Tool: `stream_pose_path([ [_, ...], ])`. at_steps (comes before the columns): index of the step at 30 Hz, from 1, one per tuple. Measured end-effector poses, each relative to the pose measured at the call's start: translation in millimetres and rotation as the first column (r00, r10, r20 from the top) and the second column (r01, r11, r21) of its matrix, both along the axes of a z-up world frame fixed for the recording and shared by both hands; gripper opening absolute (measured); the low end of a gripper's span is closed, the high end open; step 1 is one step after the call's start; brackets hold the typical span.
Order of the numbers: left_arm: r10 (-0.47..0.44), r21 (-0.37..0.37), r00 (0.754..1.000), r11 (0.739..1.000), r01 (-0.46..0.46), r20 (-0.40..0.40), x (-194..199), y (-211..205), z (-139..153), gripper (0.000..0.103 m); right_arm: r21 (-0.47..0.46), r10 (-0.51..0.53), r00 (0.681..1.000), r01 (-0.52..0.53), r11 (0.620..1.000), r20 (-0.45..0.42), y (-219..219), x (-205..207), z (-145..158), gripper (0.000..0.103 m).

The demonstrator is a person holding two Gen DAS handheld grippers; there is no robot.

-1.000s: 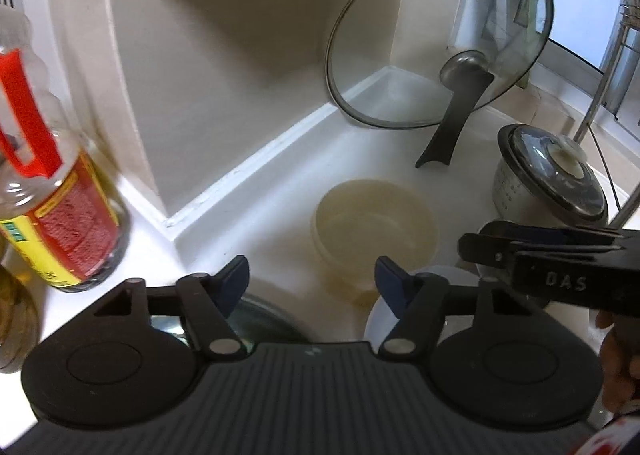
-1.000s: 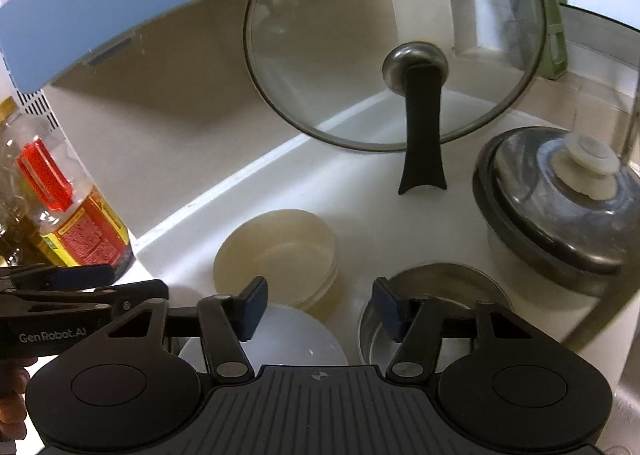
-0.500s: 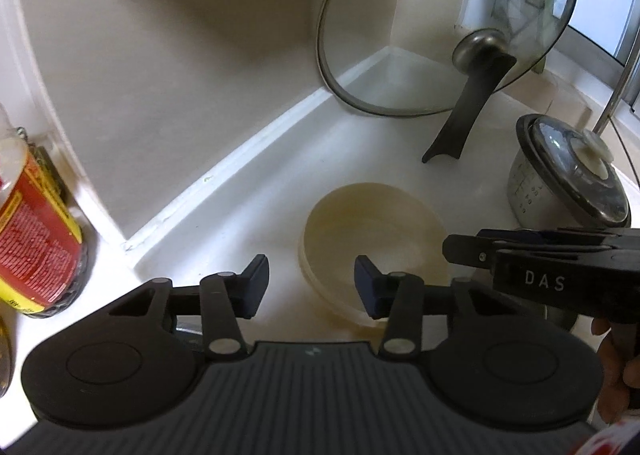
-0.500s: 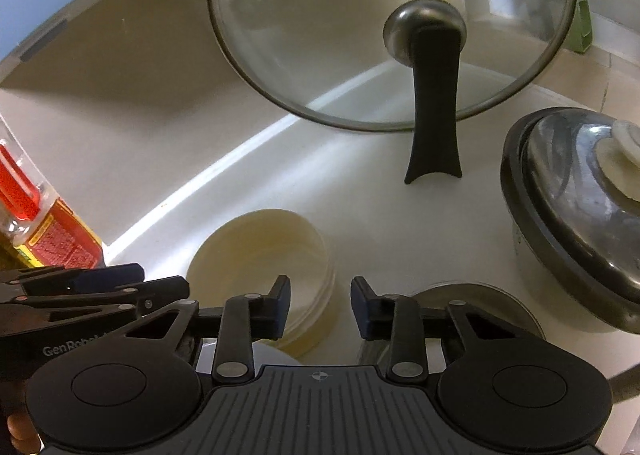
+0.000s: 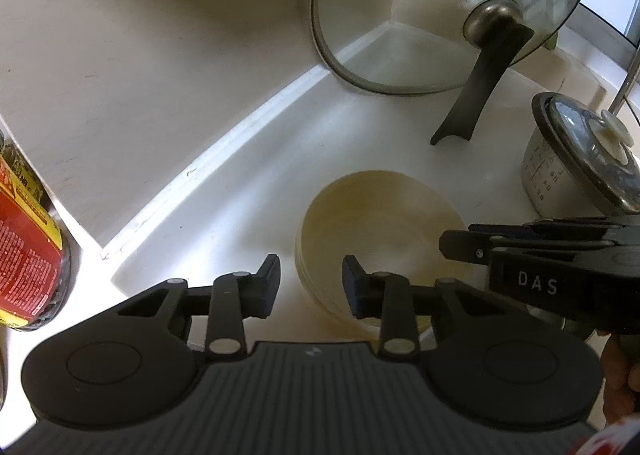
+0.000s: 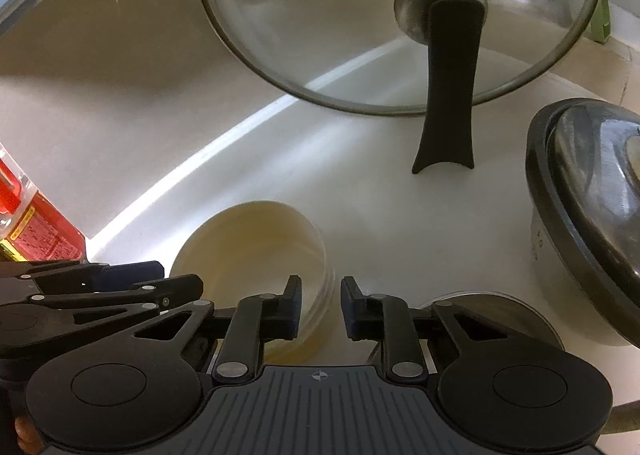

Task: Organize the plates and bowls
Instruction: 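Close both grippers on the rim of the cream bowl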

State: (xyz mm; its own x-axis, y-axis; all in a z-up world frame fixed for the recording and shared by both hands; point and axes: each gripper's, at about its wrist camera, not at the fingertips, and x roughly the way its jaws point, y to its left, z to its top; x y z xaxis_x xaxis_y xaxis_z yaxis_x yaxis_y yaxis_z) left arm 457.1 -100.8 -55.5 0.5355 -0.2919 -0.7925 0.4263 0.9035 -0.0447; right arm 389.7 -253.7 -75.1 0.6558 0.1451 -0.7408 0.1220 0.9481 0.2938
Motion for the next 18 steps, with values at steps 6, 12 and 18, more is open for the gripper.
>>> stream_pose_path([
  [6, -0.011, 0.005, 1.0, 1.0, 0.011, -0.014, 4.3, -2.1, -6.6, 0.019, -0.011, -0.001, 1.0, 0.001, 1.0, -0.01, 1.9, 2.3, -3.6, 0.016],
  [12, -0.011, 0.018, 1.0, 1.0, 0.011, -0.004, 5.9, -5.3, -11.4, 0.015, -0.031, 0.003, 1.0, -0.003, 1.0, -0.01, 4.9, 5.1, -5.3, 0.015],
  [18, -0.016, 0.01, 1.0, 1.0, 0.016, 0.003, 6.6, -3.8, -11.0, 0.015, -0.044, -0.004, 1.0, 0.004, 0.999, 0.006, 7.8, 4.0, -4.3, 0.013],
])
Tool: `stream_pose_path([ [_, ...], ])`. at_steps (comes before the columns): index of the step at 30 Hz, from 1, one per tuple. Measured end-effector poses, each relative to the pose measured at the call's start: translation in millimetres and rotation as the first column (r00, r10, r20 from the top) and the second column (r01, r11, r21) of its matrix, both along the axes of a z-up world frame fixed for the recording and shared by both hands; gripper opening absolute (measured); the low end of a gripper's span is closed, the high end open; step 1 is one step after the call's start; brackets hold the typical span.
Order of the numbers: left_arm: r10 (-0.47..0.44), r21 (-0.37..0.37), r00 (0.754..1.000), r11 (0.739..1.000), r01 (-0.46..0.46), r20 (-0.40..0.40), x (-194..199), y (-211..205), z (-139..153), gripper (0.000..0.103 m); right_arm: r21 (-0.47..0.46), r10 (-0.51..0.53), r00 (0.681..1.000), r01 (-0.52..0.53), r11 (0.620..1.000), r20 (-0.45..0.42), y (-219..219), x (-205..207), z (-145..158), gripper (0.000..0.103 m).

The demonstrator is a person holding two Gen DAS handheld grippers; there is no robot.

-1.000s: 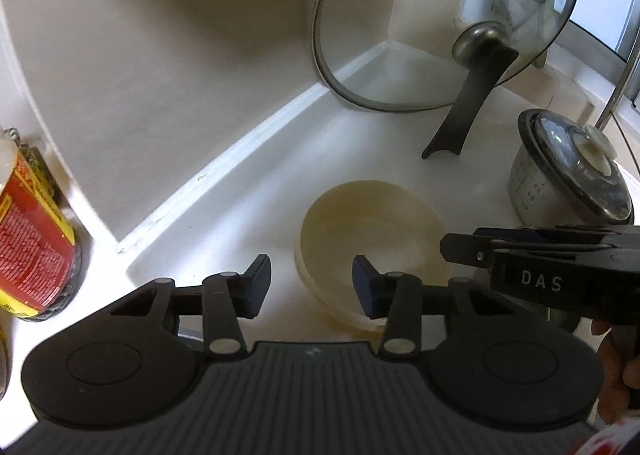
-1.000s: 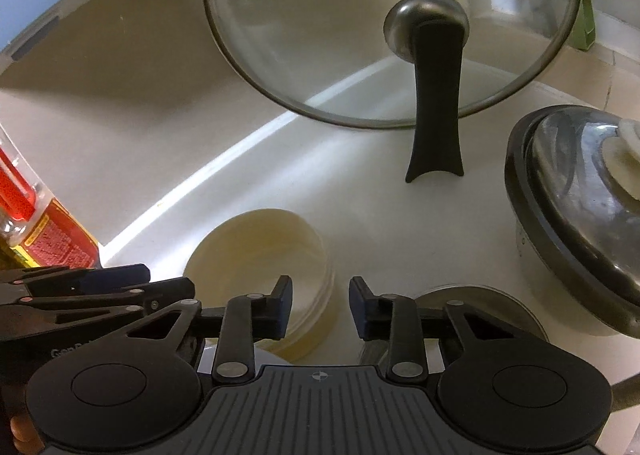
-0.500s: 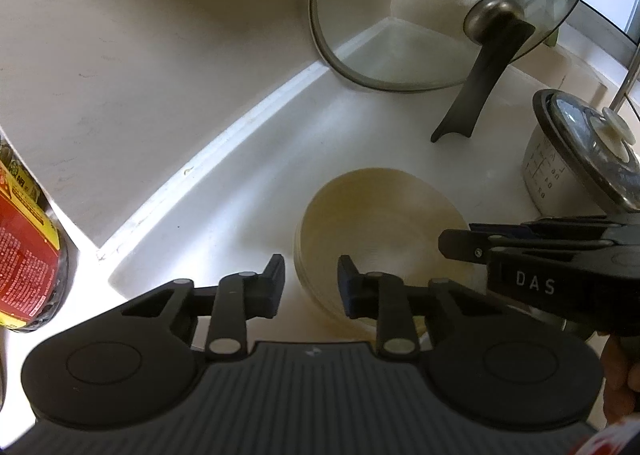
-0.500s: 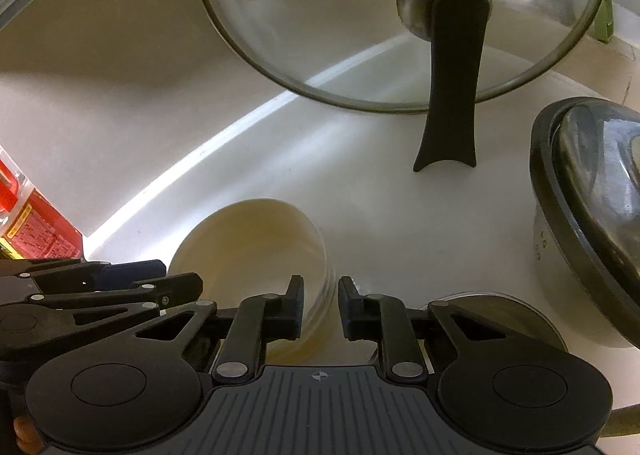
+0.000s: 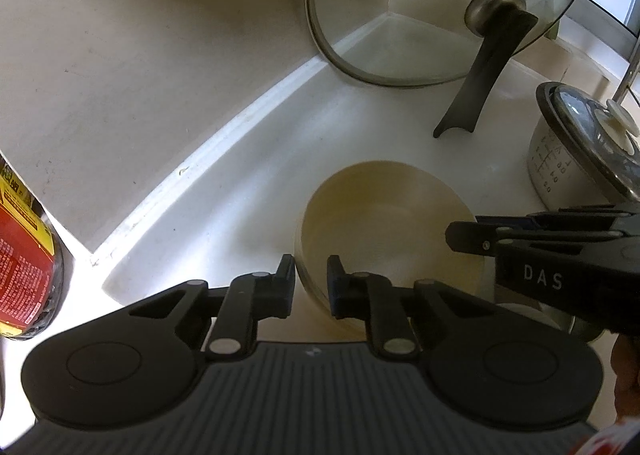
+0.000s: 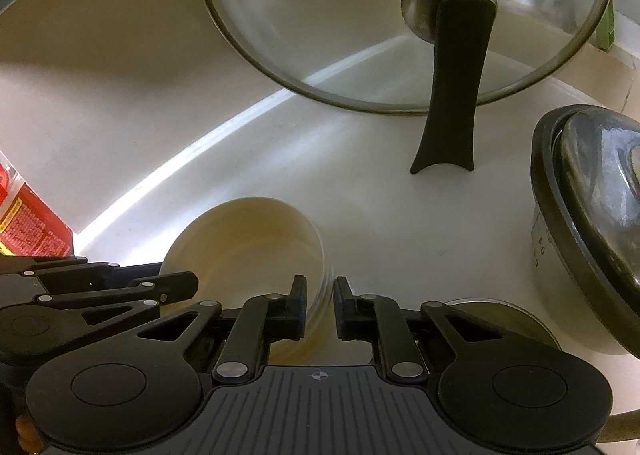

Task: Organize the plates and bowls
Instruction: 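Close both grippers on the rim of the cream bowl, then lift the cream bowl and carry it toward the steel plate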

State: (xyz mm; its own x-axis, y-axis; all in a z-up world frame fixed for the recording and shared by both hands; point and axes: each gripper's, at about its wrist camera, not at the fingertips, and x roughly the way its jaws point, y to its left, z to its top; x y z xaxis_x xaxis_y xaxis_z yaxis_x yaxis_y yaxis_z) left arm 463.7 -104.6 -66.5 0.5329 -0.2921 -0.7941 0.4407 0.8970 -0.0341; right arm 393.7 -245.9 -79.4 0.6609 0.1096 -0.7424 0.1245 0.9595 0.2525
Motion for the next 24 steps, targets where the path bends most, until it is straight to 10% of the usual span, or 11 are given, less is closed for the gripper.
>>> stream_pose_path([
  [24, 0.023, -0.049, 0.986, 0.999, -0.015, 0.162, -26.8, 9.5, 59.4, 0.015, -0.038, -0.014, 0.983, 0.021, 0.999, 0.184, -3.4, -14.5, 58.0, 0.012],
])
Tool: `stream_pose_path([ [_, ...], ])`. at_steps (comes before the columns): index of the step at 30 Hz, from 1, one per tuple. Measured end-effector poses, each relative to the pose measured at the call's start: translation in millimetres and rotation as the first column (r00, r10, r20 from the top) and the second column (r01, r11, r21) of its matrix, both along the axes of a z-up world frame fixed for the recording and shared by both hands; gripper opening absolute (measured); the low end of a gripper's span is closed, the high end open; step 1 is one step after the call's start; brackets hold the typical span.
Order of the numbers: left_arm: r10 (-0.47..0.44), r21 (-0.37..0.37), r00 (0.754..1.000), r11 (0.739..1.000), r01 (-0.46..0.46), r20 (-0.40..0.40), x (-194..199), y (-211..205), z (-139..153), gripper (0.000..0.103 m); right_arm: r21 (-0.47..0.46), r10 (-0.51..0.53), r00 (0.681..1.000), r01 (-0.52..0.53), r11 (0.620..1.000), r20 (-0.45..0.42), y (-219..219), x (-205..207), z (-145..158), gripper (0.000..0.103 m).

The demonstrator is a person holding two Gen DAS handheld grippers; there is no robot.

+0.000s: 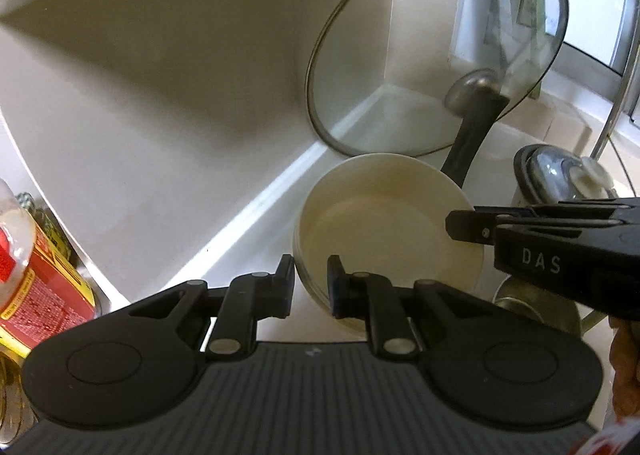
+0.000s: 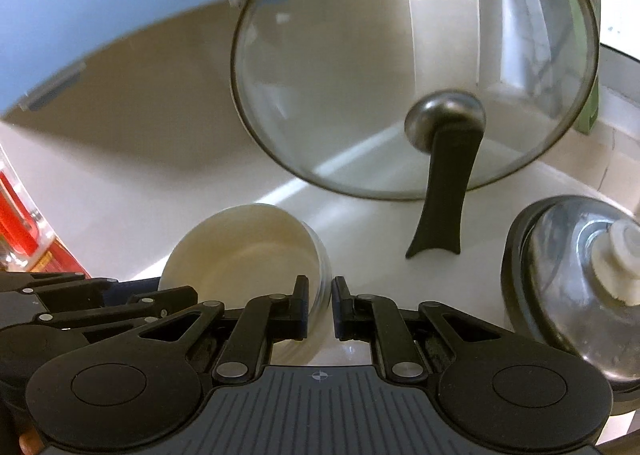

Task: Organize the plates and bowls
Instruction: 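Lift the cream bowl and carry it toward the steel plate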

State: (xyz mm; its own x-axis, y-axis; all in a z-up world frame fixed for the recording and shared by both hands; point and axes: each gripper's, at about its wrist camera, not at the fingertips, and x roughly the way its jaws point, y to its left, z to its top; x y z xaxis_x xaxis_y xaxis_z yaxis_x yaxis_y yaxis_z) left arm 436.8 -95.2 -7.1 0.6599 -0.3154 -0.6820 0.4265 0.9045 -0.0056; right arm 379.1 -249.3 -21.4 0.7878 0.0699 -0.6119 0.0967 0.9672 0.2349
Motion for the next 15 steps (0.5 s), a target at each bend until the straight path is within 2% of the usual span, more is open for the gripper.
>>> stream_pose_path([
  [15, -0.048, -0.035, 0.998, 0.998, 0.049, 0.035, -38.2, 7.5, 28.1, 0.015, 0.022, -0.039, 0.998, 0.038, 0.999, 0.045, -3.3, -41.4, 27.4, 0.012],
])
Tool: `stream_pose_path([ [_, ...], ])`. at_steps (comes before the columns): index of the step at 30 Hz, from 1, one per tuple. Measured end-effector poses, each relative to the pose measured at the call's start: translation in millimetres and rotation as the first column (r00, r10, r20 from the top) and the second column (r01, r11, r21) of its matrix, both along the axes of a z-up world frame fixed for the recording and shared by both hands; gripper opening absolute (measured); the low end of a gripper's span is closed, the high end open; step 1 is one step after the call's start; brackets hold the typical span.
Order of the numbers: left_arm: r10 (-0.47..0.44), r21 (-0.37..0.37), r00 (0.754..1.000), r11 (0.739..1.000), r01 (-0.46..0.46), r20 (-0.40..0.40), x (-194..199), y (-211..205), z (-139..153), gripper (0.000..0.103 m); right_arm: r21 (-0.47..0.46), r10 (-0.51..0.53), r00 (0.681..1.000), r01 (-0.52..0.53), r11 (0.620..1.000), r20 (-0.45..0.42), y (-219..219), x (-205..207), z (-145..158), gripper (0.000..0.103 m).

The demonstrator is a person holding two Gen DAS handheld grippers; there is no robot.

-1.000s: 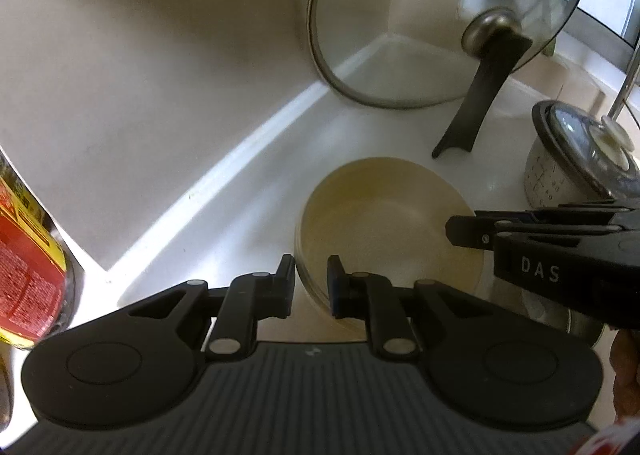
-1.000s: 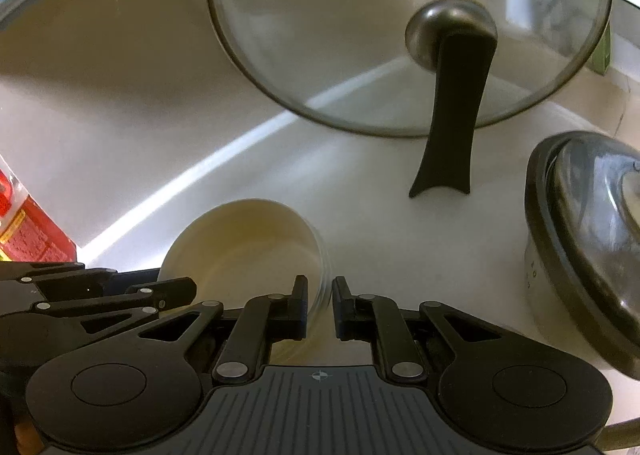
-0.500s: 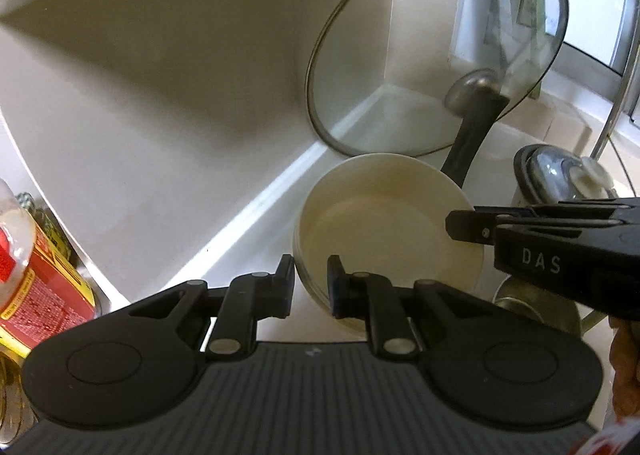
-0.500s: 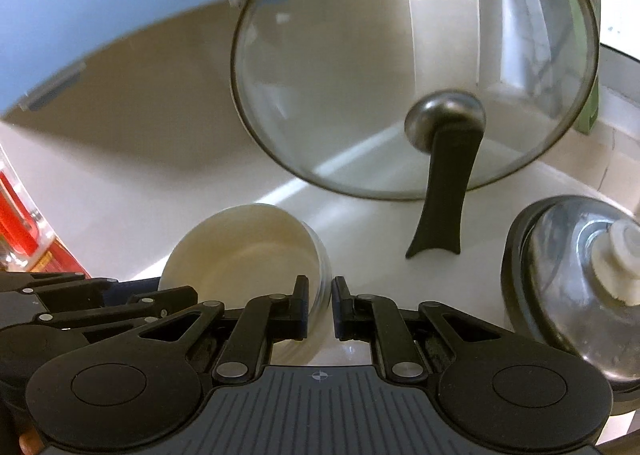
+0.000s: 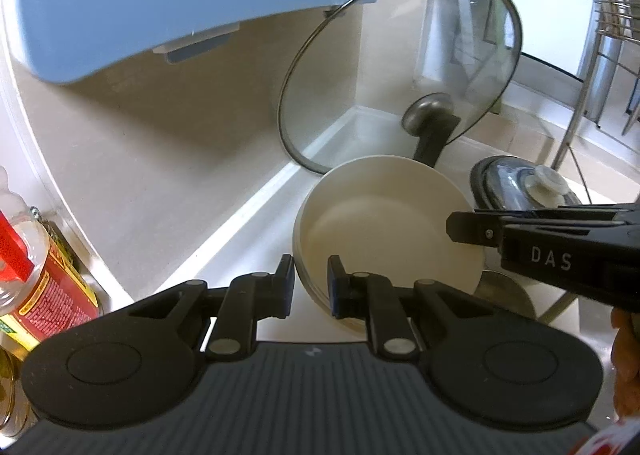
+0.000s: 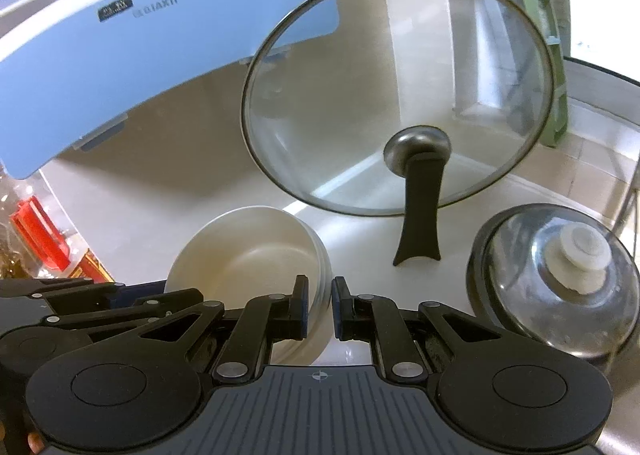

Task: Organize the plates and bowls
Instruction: 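Lift the cream bowl and carry it toward the steel plate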

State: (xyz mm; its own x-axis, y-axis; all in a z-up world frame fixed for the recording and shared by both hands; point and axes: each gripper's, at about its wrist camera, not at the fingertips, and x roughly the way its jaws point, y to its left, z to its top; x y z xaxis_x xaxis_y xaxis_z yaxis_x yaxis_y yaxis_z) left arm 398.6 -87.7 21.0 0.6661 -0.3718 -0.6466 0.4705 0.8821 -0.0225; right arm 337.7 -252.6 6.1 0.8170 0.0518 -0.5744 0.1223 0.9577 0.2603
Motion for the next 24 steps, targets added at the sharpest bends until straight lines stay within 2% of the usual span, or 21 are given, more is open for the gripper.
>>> stream_pose_path([
  [9, -0.015, -0.004, 1.0, 1.0, 0.015, -0.003, -21.7, 2.5, 1.7, 0.015, 0.021, -0.011, 1.0, 0.011, 1.0, -0.016, 5.6, -27.0, -0.3, 0.012],
  [24, -0.026, 0.005, 0.998, 1.0, 0.027, -0.052, -54.8, 7.8, -10.3, 0.015, 0.055, -0.013, 0.997, 0.018, 0.998, -0.081, 11.6, -63.8, -17.6, 0.012],
])
